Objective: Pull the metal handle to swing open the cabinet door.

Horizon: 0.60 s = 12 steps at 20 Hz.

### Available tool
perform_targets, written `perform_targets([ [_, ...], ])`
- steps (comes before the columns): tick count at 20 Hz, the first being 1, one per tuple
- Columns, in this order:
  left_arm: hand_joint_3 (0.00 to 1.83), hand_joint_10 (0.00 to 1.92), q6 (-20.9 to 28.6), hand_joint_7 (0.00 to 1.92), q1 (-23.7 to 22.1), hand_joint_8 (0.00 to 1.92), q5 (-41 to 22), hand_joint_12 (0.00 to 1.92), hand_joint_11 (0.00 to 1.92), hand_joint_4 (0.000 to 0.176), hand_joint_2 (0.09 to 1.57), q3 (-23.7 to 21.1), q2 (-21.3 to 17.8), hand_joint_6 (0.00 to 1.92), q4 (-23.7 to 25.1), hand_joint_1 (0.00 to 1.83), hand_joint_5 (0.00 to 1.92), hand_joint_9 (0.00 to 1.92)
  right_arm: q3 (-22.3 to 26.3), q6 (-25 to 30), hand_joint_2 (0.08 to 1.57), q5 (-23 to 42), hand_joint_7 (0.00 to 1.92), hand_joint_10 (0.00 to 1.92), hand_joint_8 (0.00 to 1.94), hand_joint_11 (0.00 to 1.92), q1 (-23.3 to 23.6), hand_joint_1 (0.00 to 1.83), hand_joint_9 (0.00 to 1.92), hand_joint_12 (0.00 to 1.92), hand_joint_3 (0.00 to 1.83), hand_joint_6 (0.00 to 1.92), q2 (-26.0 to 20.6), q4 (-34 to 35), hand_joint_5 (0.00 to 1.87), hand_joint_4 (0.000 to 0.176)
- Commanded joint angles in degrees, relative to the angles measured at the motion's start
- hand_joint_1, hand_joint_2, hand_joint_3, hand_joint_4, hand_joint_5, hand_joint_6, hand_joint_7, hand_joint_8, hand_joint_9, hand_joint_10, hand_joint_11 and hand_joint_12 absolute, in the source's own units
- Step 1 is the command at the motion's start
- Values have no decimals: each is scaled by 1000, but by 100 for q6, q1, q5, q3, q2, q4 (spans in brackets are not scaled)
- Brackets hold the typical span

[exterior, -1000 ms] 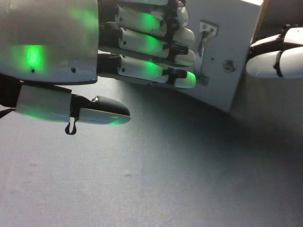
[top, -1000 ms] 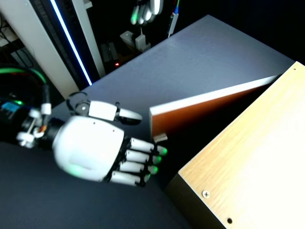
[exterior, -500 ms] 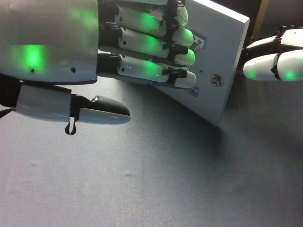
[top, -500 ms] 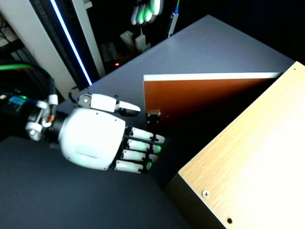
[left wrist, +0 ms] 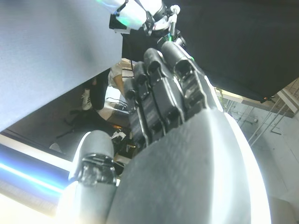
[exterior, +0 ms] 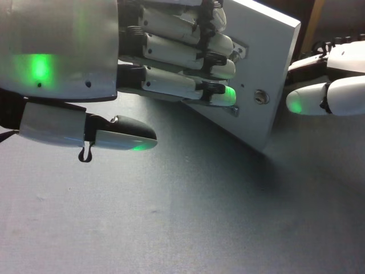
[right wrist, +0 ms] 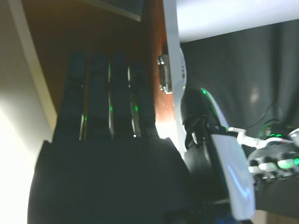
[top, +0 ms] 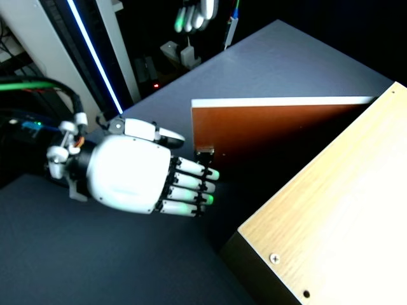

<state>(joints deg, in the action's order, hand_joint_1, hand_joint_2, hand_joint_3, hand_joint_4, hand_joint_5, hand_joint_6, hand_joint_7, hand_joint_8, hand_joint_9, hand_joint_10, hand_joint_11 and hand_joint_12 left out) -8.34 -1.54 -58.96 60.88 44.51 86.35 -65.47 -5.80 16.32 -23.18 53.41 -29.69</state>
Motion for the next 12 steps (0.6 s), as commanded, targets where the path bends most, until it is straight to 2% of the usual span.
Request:
perform_targets([
  [1, 3, 6, -50, 478, -47, 7, -139, 845, 76, 0, 1569, 6, -39, 8, -552, 0, 464, 452, 41, 53, 1413, 595, 357, 3, 1, 0, 28, 0, 317, 839, 0, 4, -40, 59, 359, 0],
  [12, 3, 1, -50, 470, -47, 1, -139, 841, 83, 0, 1570, 6, -39, 0, -552, 0, 443, 446, 38, 53, 1416, 1243, 370, 3, 2, 0, 27, 0, 330, 879, 0, 4, -7, -164, 373, 0],
])
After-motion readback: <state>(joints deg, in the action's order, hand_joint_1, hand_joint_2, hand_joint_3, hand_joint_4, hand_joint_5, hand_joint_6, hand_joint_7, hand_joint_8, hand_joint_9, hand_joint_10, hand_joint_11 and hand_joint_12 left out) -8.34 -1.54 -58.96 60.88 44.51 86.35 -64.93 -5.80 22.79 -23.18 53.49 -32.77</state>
